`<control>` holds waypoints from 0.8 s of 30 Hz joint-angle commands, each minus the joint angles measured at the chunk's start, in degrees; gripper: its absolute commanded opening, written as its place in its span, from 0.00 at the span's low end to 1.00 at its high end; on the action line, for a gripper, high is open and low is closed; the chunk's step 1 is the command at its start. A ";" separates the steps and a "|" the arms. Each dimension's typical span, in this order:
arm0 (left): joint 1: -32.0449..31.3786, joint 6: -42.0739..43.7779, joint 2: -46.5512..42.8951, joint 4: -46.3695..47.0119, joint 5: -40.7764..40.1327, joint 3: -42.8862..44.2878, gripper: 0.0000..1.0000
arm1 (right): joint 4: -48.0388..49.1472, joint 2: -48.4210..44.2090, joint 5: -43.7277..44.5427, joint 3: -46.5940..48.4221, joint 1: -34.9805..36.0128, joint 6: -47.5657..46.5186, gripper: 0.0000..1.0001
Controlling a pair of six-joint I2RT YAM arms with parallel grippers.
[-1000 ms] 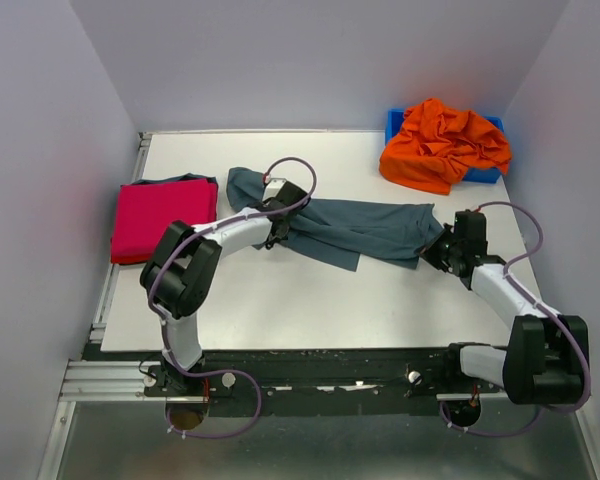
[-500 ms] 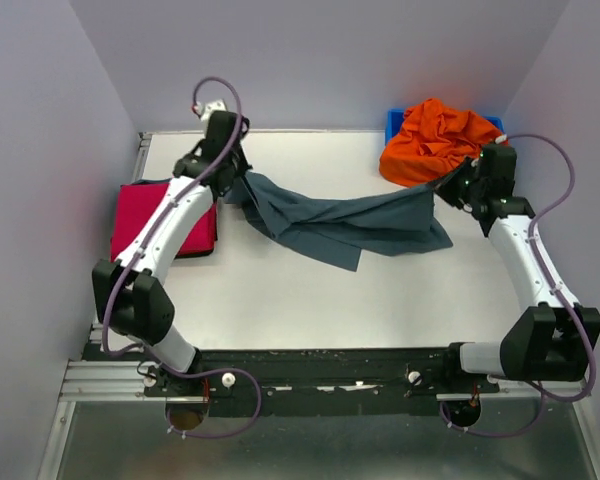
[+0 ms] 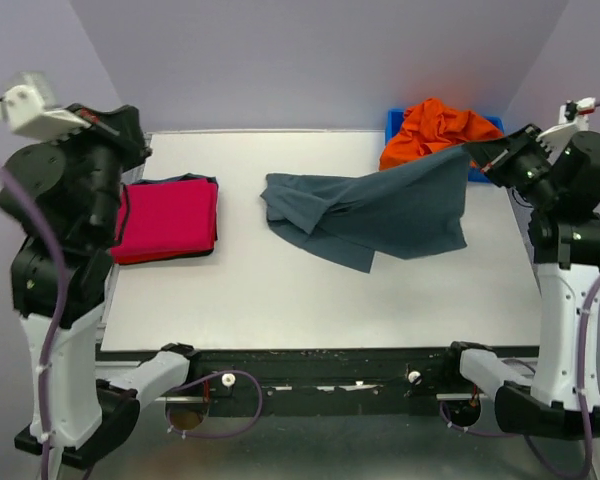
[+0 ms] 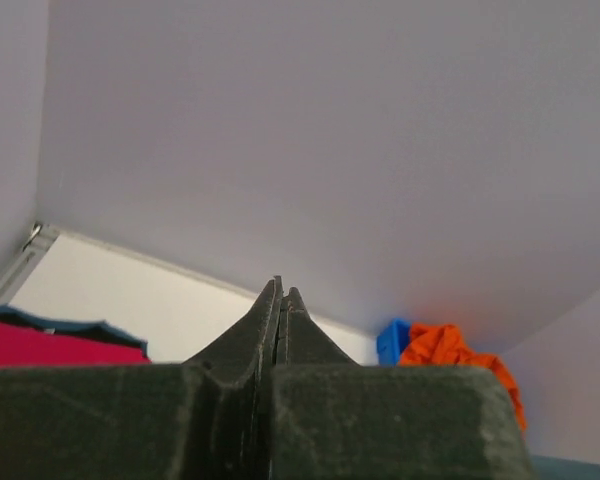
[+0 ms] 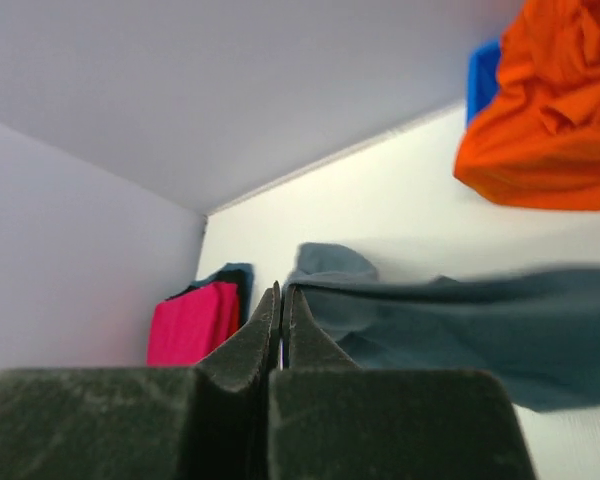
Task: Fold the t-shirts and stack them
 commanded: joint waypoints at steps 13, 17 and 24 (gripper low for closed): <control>-4.77 -10.05 -0.94 18.75 16.99 -47.11 0.60 | -1.54 -16.26 8.24 -30.79 -0.56 1.73 0.01; -7.15 -9.09 5.64 22.97 15.92 -48.18 0.71 | -1.29 -20.31 13.28 -39.15 -0.47 2.78 0.01; -7.50 -7.41 19.18 27.72 16.27 -42.73 0.79 | 6.18 -20.67 8.45 -48.74 -0.47 3.04 0.01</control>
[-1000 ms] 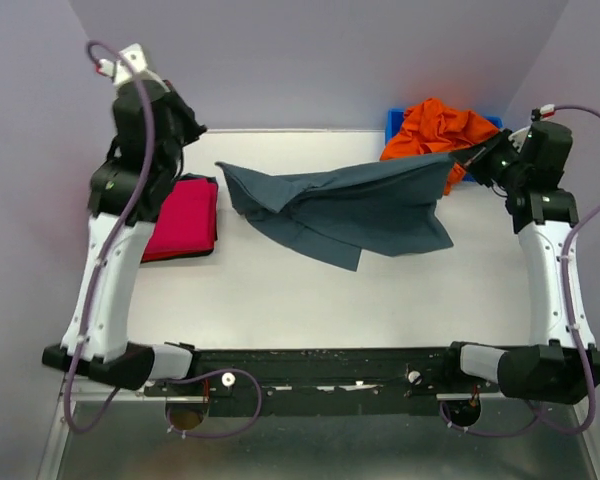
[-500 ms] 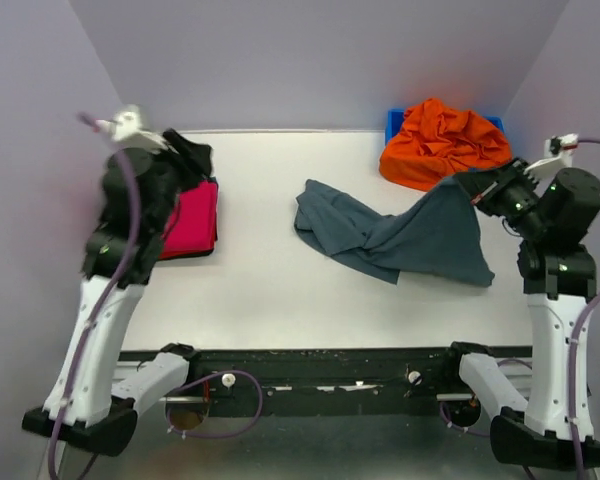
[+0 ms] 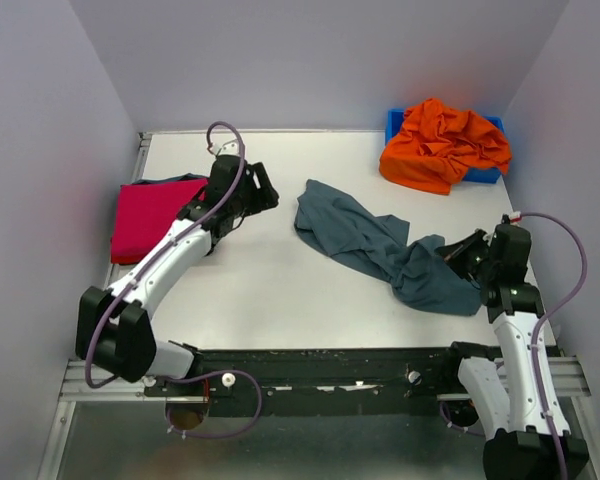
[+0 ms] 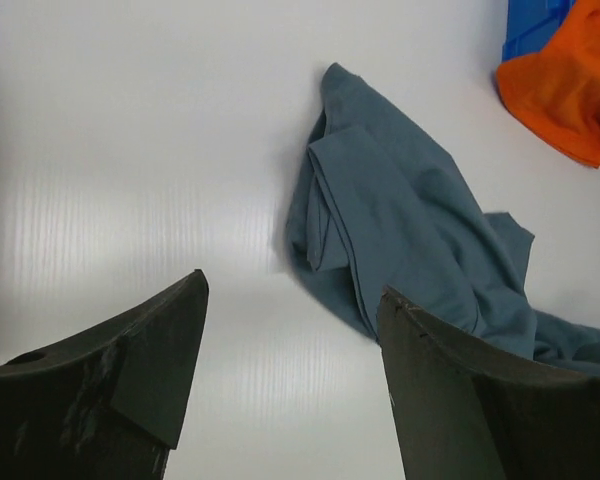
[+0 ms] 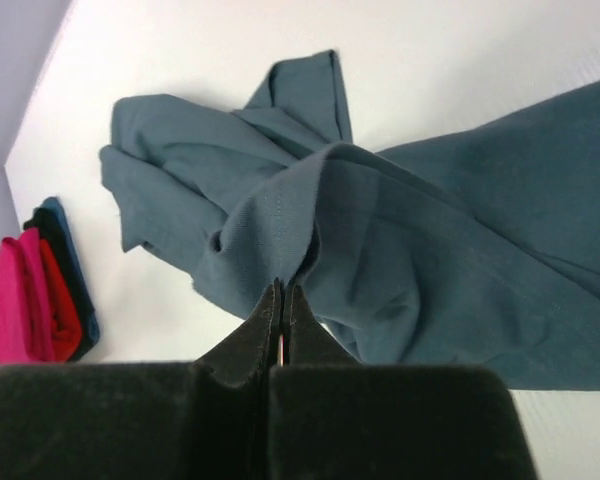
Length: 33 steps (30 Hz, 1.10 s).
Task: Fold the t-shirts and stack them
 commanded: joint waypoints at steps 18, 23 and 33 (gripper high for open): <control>1.14 -4.27 39.47 9.67 15.19 23.27 0.79 | 11.29 10.86 -3.20 -2.38 -0.14 0.26 0.01; 1.32 -5.15 43.61 10.28 16.51 25.12 0.79 | 11.73 11.30 -3.81 -2.21 -0.14 0.44 0.01; 2.11 -9.28 47.22 15.64 22.05 25.74 0.36 | 11.82 11.30 -3.73 -2.12 -0.23 0.27 0.01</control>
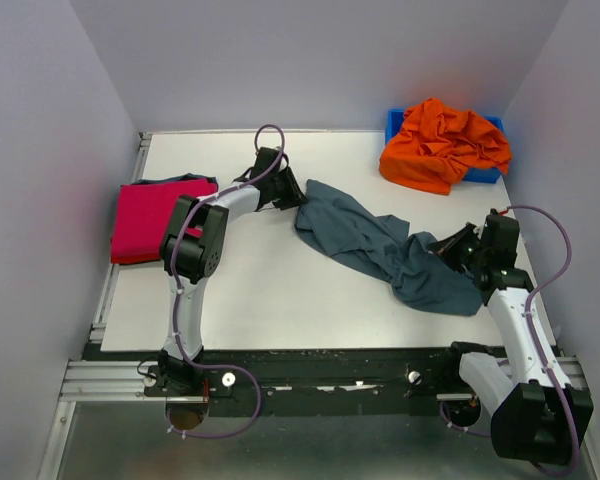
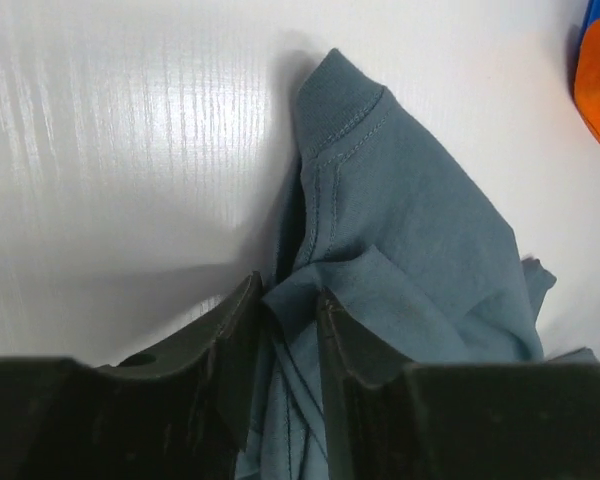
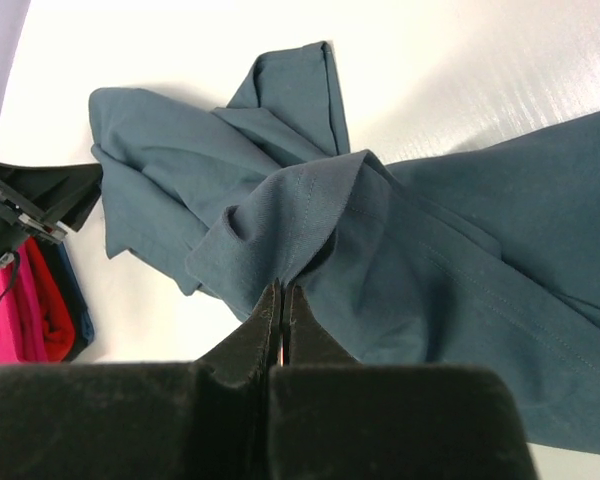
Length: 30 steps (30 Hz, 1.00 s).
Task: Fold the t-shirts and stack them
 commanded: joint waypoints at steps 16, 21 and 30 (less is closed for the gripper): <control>0.25 0.19 -6.71 6.33 1.03 -4.03 0.06 | 0.17 5.88 2.15 2.74 -0.14 -2.52 0.18; 0.16 0.55 -7.16 6.33 0.86 -3.86 0.19 | 2.27 7.91 0.13 2.83 -0.14 -1.56 0.41; 0.07 0.63 -5.31 4.83 2.17 -2.01 0.20 | 4.65 10.54 0.82 2.83 -0.14 0.03 0.44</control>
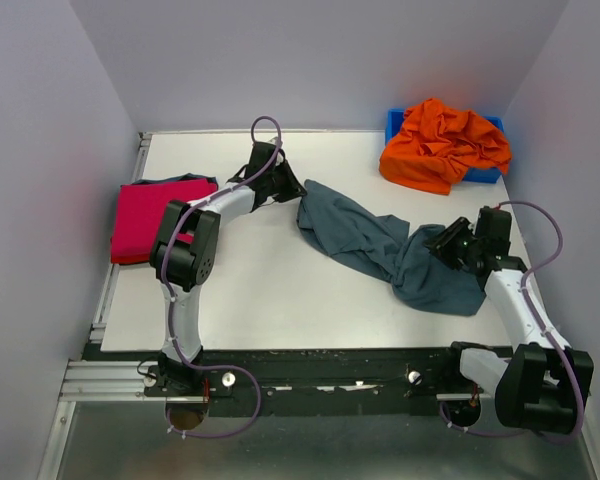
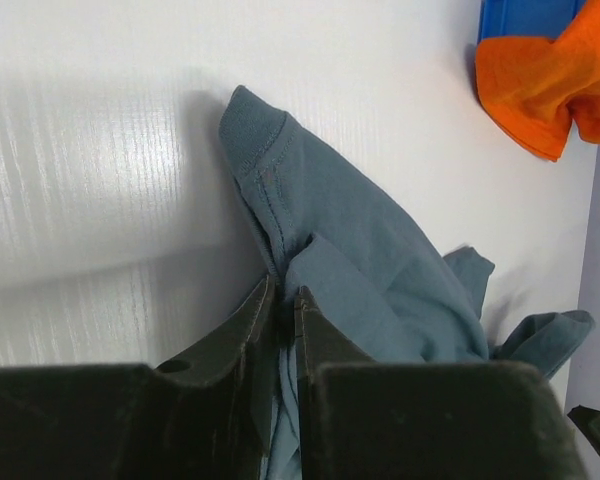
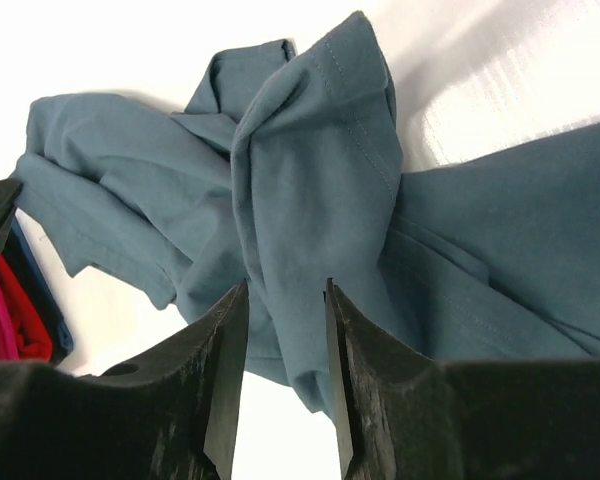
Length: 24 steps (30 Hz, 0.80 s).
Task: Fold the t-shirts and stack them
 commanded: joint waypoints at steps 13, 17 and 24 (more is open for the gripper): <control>-0.06 1.71 2.39 -2.06 0.08 4.58 0.32 | 1.94 1.76 4.81 4.44 -0.14 0.42 0.60; -0.06 1.97 2.13 -1.71 -0.01 4.23 0.26 | 1.76 2.37 6.47 4.53 -0.14 -0.11 0.60; -0.06 2.59 4.68 -5.14 -0.10 6.25 0.37 | 1.06 5.28 7.45 5.49 -0.49 3.05 0.74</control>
